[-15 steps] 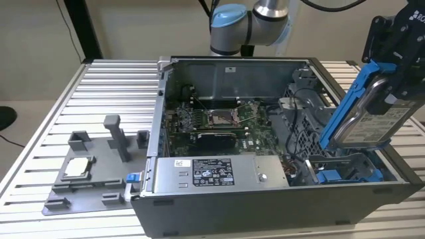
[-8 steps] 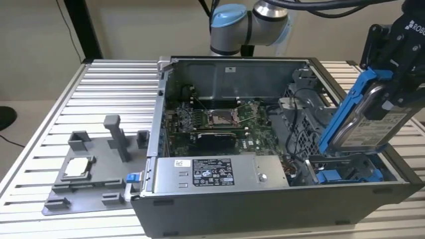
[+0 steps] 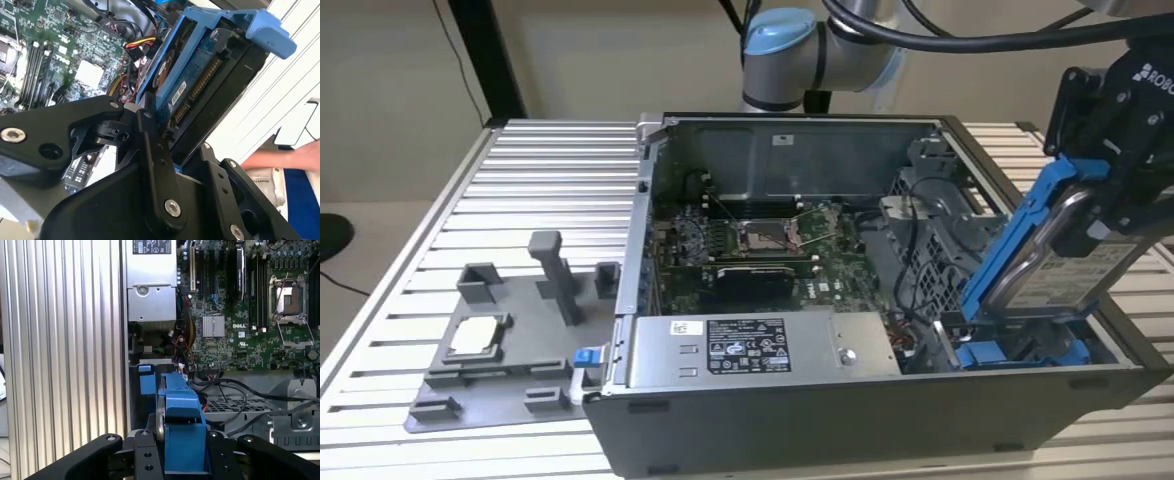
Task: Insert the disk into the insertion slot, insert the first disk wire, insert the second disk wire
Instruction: 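Insert the disk into the insertion slot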
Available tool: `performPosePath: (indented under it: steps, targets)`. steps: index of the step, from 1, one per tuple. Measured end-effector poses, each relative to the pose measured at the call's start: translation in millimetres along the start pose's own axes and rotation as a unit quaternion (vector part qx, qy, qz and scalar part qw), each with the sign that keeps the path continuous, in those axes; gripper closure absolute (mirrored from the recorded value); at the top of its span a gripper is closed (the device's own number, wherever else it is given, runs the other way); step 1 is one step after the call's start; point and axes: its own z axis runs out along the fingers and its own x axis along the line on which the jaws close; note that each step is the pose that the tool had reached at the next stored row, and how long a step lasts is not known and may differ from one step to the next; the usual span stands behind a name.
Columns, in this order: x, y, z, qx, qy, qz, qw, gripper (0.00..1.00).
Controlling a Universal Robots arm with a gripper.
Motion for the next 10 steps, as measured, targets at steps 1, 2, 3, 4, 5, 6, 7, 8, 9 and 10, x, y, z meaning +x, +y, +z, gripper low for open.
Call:
performPosePath:
  steps: [1,2,3,4,5,6,7,8,9,10]
  targets:
    - [1.0,-0.1,1.2,0.0,0.0,0.0,1.0,1.0]
    - [1.8,-0.1,2.3,0.0,0.0,0.0,1.0,1.0]
    - [2.4,0.0,3.4,0.0,0.0,0.0,1.0,1.0]
    - [2.5,0.5,4.6,0.0,0.0001,0.0,1.0,1.0]
    - [2.5,1.3,5.6,0.0,0.0001,0.0,1.0,1.0]
    - [2.6,2.5,6.6,0.0001,0.0,0.0,1.0,1.0]
    - [2.7,3.1,7.3,0.0001,0.0,0.0,1.0,1.0]
    - [2.9,3.1,7.9,0.0001,0.0,0.0,1.0,1.0]
    - [3.0,3.2,8.6,0.0001,0.0001,0.0,1.0,1.0]
    - [3.1,3.7,9.4,0.0001,0.0001,0.0,1.0,1.0]
